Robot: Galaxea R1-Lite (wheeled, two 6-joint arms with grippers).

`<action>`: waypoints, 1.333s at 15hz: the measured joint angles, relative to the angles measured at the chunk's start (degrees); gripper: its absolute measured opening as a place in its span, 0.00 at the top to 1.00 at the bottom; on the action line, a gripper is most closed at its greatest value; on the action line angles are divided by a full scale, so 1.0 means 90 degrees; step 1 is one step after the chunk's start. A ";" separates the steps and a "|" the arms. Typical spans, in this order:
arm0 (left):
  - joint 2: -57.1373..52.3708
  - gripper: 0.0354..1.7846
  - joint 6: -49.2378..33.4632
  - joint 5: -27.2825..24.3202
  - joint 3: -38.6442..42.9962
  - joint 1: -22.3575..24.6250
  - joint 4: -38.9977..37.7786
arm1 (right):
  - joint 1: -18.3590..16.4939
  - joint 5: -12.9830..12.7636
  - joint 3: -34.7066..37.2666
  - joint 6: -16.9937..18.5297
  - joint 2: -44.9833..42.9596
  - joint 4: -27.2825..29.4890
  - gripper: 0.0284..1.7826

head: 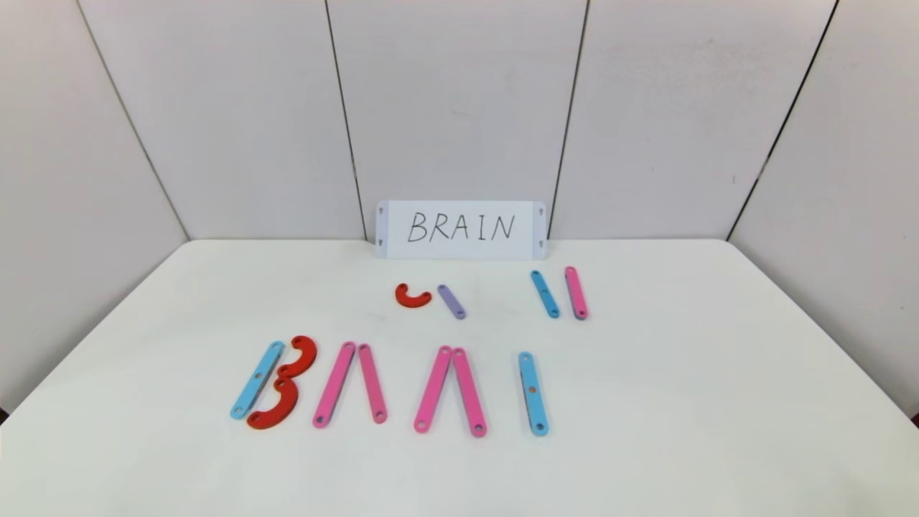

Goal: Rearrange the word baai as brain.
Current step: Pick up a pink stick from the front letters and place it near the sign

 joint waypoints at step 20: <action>0.3321 0.02 -0.0072 -0.0423 -0.3617 -0.0056 0.0461 | 0.0000 0.0512 -0.4100 -0.0173 0.3696 0.0819 0.03</action>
